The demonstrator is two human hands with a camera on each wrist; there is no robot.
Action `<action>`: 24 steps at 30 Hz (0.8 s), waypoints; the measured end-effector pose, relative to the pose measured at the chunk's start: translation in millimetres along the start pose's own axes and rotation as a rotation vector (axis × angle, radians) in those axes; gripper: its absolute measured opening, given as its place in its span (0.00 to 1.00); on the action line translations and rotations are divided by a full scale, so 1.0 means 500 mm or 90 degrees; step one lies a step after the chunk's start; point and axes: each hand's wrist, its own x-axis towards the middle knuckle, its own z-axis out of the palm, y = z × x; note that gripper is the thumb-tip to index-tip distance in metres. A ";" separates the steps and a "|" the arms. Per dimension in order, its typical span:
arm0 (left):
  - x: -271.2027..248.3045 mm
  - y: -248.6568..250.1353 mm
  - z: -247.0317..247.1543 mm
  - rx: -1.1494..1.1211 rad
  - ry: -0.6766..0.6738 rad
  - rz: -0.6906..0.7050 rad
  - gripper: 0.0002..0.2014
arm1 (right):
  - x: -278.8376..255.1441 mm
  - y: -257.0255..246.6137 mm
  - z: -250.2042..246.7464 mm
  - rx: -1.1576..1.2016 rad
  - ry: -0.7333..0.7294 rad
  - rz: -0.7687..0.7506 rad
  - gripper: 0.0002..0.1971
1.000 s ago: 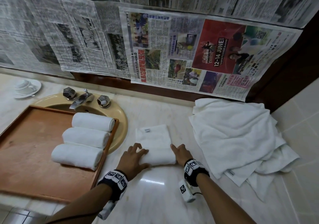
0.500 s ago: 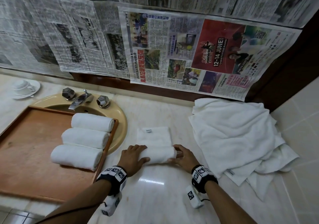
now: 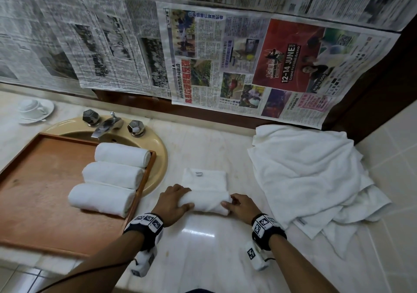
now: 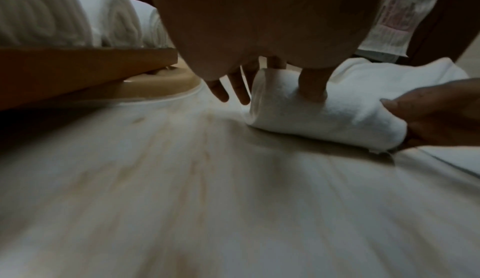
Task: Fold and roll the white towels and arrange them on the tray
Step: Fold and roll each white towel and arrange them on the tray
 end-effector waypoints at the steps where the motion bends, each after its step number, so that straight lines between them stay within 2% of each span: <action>1: 0.007 0.002 -0.005 -0.009 -0.019 -0.011 0.36 | 0.001 -0.010 -0.004 -0.009 -0.018 0.014 0.20; 4: 0.034 0.016 -0.023 -0.051 -0.090 -0.060 0.37 | 0.004 -0.034 -0.013 -0.036 -0.055 0.063 0.24; 8: 0.072 0.029 -0.043 -0.069 -0.153 -0.120 0.24 | 0.005 -0.059 -0.015 -0.051 -0.046 0.121 0.26; 10: 0.083 0.029 -0.050 -0.088 -0.155 -0.149 0.19 | 0.003 -0.069 -0.011 -0.077 0.001 0.123 0.25; 12: 0.087 0.031 -0.055 -0.100 -0.153 -0.162 0.20 | -0.002 -0.074 -0.004 -0.134 0.108 0.066 0.26; 14: 0.093 0.029 -0.058 -0.096 -0.150 -0.171 0.19 | -0.007 -0.077 0.006 -0.221 0.197 -0.080 0.28; 17: 0.100 0.030 -0.063 -0.091 -0.143 -0.186 0.23 | -0.009 -0.082 0.030 -0.348 0.206 -0.285 0.30; 19: 0.102 0.038 -0.063 -0.067 -0.139 -0.187 0.27 | -0.003 -0.082 0.041 -0.387 0.180 -0.313 0.35; 21: 0.100 0.049 -0.062 0.005 -0.103 -0.158 0.24 | 0.008 -0.083 0.043 -0.369 0.182 -0.309 0.36; 24: 0.098 0.063 -0.057 0.148 0.043 -0.026 0.22 | 0.024 -0.086 0.032 -0.351 0.175 -0.288 0.31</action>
